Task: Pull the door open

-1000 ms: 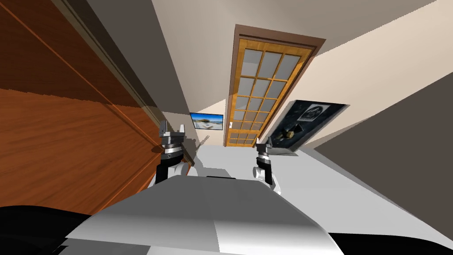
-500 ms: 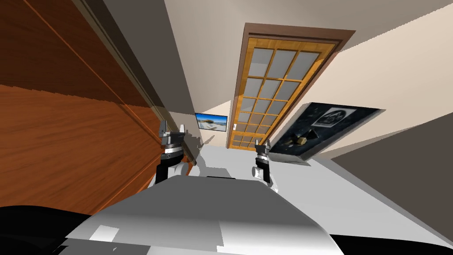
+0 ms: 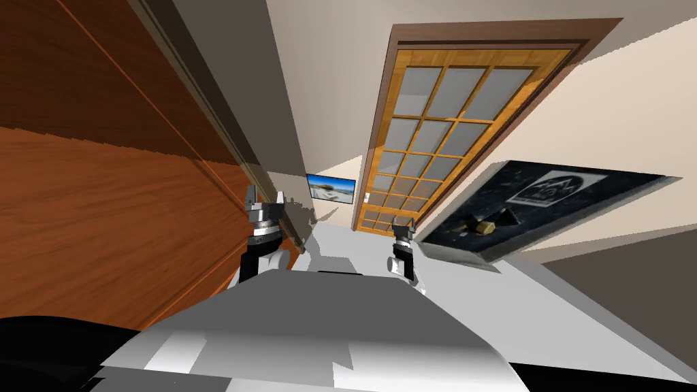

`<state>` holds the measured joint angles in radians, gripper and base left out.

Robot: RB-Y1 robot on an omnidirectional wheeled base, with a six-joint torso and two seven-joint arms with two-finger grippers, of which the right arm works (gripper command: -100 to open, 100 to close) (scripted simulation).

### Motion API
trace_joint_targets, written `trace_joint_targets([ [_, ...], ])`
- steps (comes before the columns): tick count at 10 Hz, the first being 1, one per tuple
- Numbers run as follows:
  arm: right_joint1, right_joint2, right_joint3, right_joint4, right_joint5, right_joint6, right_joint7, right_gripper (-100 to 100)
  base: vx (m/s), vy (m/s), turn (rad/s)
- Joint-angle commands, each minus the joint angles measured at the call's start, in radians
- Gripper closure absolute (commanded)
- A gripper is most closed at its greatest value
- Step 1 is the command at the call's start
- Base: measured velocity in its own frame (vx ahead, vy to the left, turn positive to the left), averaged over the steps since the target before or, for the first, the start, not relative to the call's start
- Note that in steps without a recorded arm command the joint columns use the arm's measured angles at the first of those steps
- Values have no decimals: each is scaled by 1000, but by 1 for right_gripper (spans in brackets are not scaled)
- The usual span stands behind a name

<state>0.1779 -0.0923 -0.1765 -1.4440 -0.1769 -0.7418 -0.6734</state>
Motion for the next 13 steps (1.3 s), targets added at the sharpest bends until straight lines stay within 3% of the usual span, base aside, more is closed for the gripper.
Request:
trace_joint_targets([
  [1,-22,0,-10,50,-18,-7,-44,-100,91,-19,206],
  [2,-22,0,-10,58,-18,-7,-44,-100,66,-22,69],
  [6,-69,1,-31,191,-59,-29,-145,-100,78,-25,187],
  [7,-69,1,-31,192,-59,-29,-145,-100,70,-24,51],
  [13,-138,6,-62,383,-119,-60,-290,-100,83,-38,181],
])
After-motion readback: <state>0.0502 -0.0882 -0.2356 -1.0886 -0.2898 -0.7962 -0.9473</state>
